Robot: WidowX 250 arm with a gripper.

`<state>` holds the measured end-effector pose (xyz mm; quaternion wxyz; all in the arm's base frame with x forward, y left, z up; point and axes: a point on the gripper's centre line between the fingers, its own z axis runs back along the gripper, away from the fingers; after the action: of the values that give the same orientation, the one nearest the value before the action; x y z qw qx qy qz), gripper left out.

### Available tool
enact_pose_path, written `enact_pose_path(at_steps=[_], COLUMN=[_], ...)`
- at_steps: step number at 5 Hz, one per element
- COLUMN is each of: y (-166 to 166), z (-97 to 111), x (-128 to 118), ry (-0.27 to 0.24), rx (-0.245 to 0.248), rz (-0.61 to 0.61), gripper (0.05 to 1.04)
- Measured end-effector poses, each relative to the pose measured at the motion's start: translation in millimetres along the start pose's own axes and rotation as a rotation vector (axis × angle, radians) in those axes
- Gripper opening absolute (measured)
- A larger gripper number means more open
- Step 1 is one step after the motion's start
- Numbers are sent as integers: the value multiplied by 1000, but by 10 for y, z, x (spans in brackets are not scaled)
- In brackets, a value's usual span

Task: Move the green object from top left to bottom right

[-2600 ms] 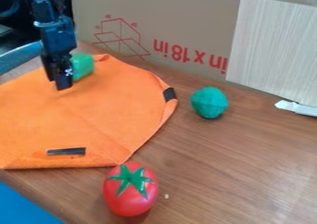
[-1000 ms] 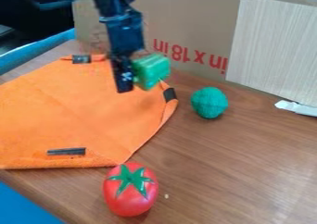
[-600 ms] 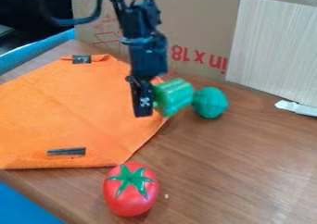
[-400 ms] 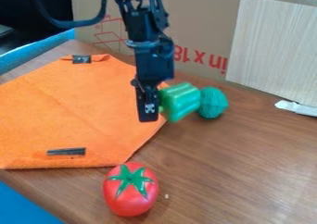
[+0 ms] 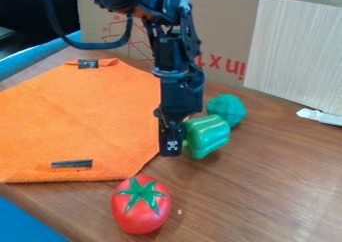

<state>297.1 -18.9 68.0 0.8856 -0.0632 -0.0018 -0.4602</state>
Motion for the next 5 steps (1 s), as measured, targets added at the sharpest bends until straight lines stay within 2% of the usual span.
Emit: enact_pose_path(at_steps=[1, 2, 3, 4, 5], y=[-130, -202, -193, -208, -179], z=[21, -34, -38, -37, 30], x=[87, 115, 117, 94, 46], ry=[3, 18, 24, 34, 18], rx=[26, 25, 39, 25, 17], rz=[-38, -56, -50, -60, -47], gripper=[104, 119, 212, 434, 738])
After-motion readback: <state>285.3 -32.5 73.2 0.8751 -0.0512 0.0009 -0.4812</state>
